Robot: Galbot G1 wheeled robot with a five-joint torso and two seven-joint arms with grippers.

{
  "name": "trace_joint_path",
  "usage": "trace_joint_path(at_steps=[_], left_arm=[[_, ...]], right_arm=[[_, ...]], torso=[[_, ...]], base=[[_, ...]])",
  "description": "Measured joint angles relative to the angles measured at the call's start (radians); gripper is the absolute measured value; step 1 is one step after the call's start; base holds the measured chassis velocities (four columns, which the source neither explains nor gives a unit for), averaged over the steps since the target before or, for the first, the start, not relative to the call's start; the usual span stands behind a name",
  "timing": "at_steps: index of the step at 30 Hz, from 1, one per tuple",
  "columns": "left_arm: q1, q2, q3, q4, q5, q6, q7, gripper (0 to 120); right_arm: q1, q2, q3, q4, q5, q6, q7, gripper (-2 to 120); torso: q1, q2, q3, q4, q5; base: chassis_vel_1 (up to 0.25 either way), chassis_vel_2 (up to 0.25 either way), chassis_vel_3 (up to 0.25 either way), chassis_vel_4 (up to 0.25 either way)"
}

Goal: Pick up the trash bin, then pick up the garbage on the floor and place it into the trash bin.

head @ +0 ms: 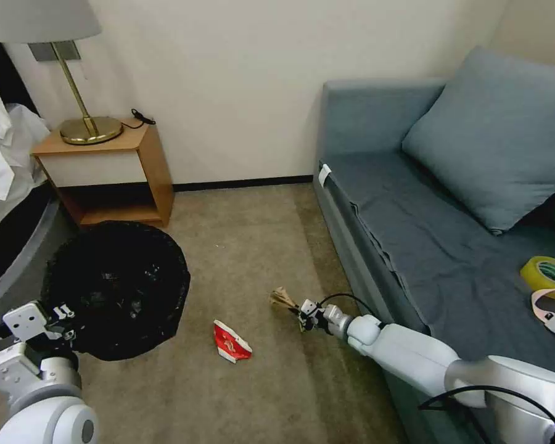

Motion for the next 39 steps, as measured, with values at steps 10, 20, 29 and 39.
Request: trace_joint_path(at_steps=[10, 20, 29, 39], left_arm=[[-0.001, 0.004, 0.004, 0.006, 0.006, 0.001, -0.001, 2], [-0.007, 0.003, 0.009, 0.019, 0.010, -0.003, 0.000, 2], [0.000, 0.002, 0.022, 0.013, 0.020, -0.003, 0.001, 2], [0.001, 0.001, 0.031, 0.019, 0.023, -0.003, 0.001, 2]], right_arm=[[0.014, -0.132, 0.056, 0.250, 0.073, -0.054, 0.032, 0], [-0.052, -0.229, 0.186, 0.535, 0.170, -0.120, 0.099, 0], [-0.093, -0.285, 0.304, 0.829, 0.299, -0.183, 0.174, 0], [-0.026, -0.230, 0.258, 1.003, 0.400, -0.221, 0.279, 0]], torso=[[0.000, 0.000, 0.000, -0.0001, 0.0000], [0.000, 0.000, 0.000, 0.0000, -0.0001], [0.000, 0.000, 0.000, 0.0000, -0.0003], [0.000, 0.000, 0.000, 0.0000, -0.0003]], base=[[0.000, 0.000, 0.000, 0.000], [0.000, 0.000, 0.000, 0.000], [0.000, 0.000, 0.000, 0.000], [0.000, 0.000, 0.000, 0.000]])
